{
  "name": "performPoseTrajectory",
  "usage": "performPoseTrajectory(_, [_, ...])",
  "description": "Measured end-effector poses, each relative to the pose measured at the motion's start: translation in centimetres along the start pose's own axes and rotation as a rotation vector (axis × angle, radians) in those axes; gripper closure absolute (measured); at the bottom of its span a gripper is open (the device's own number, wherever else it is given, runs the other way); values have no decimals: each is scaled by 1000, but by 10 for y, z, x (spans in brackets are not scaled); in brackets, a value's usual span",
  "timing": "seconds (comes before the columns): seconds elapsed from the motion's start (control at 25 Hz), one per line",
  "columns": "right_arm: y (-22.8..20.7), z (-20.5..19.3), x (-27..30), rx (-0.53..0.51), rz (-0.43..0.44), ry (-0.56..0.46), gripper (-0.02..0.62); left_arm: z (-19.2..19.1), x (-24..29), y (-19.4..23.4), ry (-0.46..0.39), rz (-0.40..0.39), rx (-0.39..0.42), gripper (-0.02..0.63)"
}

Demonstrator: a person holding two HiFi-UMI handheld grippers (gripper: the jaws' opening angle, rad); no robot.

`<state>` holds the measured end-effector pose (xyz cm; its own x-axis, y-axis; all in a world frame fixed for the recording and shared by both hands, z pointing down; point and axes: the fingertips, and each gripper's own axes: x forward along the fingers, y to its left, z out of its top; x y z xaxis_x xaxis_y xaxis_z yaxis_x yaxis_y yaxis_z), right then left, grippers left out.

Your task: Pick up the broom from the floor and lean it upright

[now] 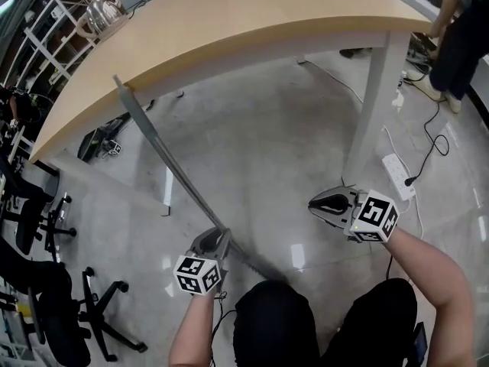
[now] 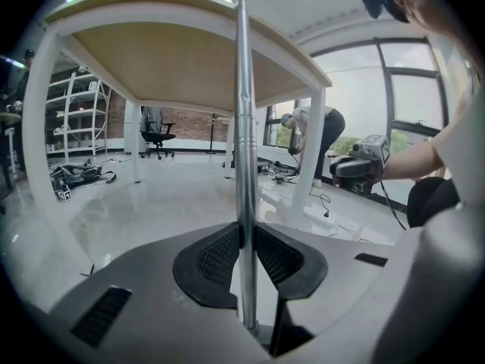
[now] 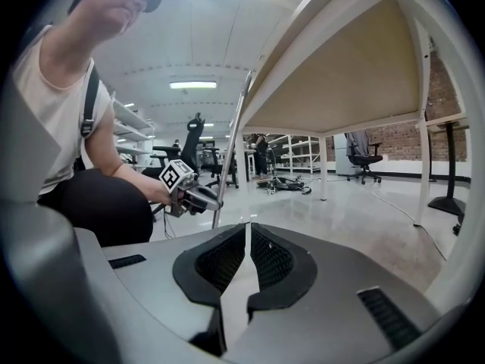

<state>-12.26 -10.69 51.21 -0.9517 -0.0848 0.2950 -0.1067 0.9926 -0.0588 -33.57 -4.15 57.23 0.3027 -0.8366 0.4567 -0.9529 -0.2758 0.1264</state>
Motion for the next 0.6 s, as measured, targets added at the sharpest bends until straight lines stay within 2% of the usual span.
performPoseTrajectory(0.2, [-1,3,1,-6,-6,2,563,-1,5,11,-38,54,13,532])
performPoseTrajectory(0.4, [-9,-3,-8,18,-35,4,563,1,11,14,-66,101,-8,532])
performPoseTrajectory(0.6, [-12,-9,-9,28,-36,3,563,5,13,15,-85,137,46,523])
